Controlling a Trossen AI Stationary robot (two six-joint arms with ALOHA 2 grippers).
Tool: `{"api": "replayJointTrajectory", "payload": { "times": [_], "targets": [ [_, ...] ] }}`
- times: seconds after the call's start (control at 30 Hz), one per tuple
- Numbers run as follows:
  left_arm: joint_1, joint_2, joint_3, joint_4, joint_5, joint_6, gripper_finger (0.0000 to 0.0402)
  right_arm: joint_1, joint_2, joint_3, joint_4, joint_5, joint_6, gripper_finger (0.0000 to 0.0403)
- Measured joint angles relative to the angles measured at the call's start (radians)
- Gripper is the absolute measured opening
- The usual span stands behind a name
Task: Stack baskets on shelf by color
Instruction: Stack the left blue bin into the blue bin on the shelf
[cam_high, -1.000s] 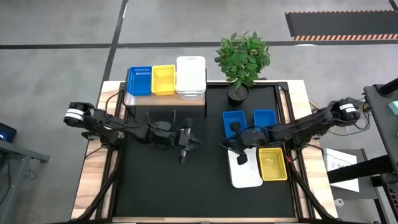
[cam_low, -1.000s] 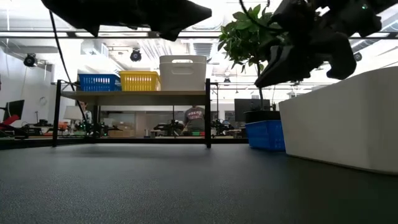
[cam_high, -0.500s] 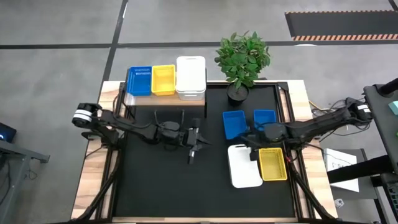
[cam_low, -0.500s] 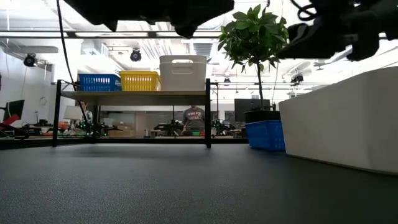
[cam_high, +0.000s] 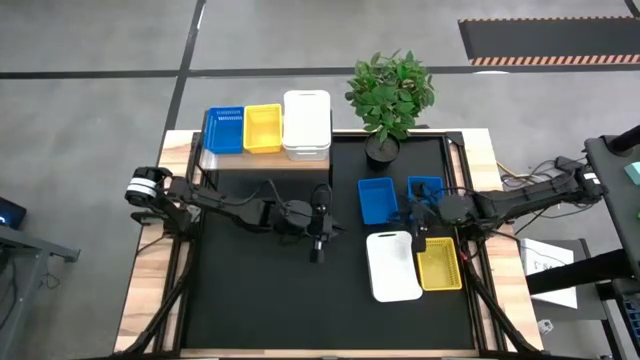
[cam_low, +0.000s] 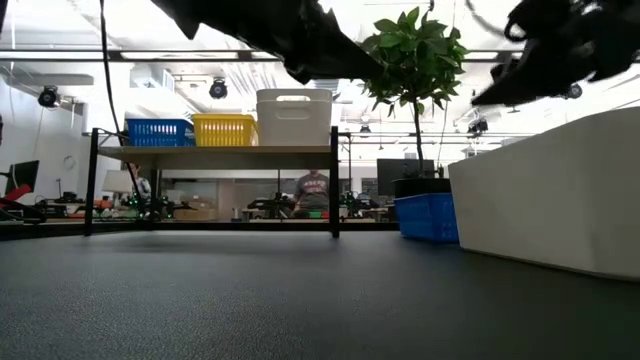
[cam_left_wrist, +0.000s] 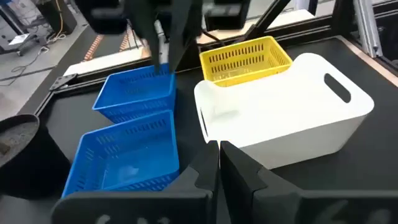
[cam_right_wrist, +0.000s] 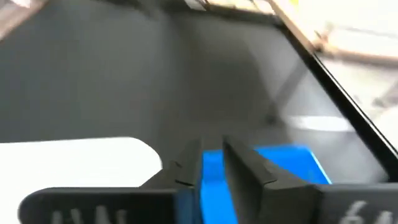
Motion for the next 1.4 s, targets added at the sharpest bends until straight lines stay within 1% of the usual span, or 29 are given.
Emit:
{"api": "replayJointTrajectory", "payload": {
  "times": [0.07,0.17,0.3,0.37,0.43,0.57,0.63,0.67,0.77,0.9,1.0,1.17,1.4],
  "targets": [
    [-0.002,-0.009,-0.001,-0.007,0.000,0.000,0.0000,0.000,0.030,0.018,-0.064,0.080,0.059,0.0081],
    [-0.006,-0.030,-0.002,-0.049,-0.001,0.000,0.0000,-0.004,0.084,0.070,-0.149,0.125,0.135,0.0125],
    [-0.024,-0.091,-0.006,-0.136,0.000,-0.016,0.0000,-0.012,0.168,0.164,-0.254,0.128,0.224,0.0170],
    [-0.032,-0.133,-0.014,-0.177,0.000,-0.023,0.0000,-0.014,0.213,0.217,-0.328,0.118,0.248,0.0184],
    [-0.037,-0.176,-0.026,-0.214,0.000,-0.022,0.0000,-0.026,0.261,0.270,-0.394,0.078,0.260,0.0192],
    [-0.040,-0.260,-0.054,-0.267,0.000,0.013,0.0000,-0.070,0.348,0.364,-0.512,-0.026,0.244,0.0195],
    [-0.040,-0.296,-0.073,-0.284,0.000,0.042,0.0000,-0.091,0.389,0.391,-0.543,-0.038,0.210,0.0192],
    [-0.040,-0.312,-0.085,-0.284,0.000,0.058,0.0000,-0.104,0.402,0.400,-0.548,-0.043,0.192,0.0191],
    [-0.040,-0.366,-0.126,-0.282,-0.010,0.082,0.0000,-0.151,0.445,0.409,-0.564,-0.099,0.140,0.0187],
    [-0.039,-0.435,-0.179,-0.282,-0.070,0.087,0.0000,-0.202,0.492,0.410,-0.560,-0.161,0.065,0.0182],
    [-0.039,-0.476,-0.211,-0.277,-0.100,0.089,0.0000,-0.214,0.525,0.410,-0.565,-0.186,0.024,0.0183],
    [-0.038,-0.537,-0.259,-0.272,-0.151,0.089,0.0000,-0.219,0.564,0.410,-0.566,-0.195,0.020,0.0180],
    [-0.038,-0.566,-0.276,-0.288,-0.189,0.090,0.0000,-0.219,0.611,0.410,-0.563,-0.196,0.036,0.0169]
  ]
}}
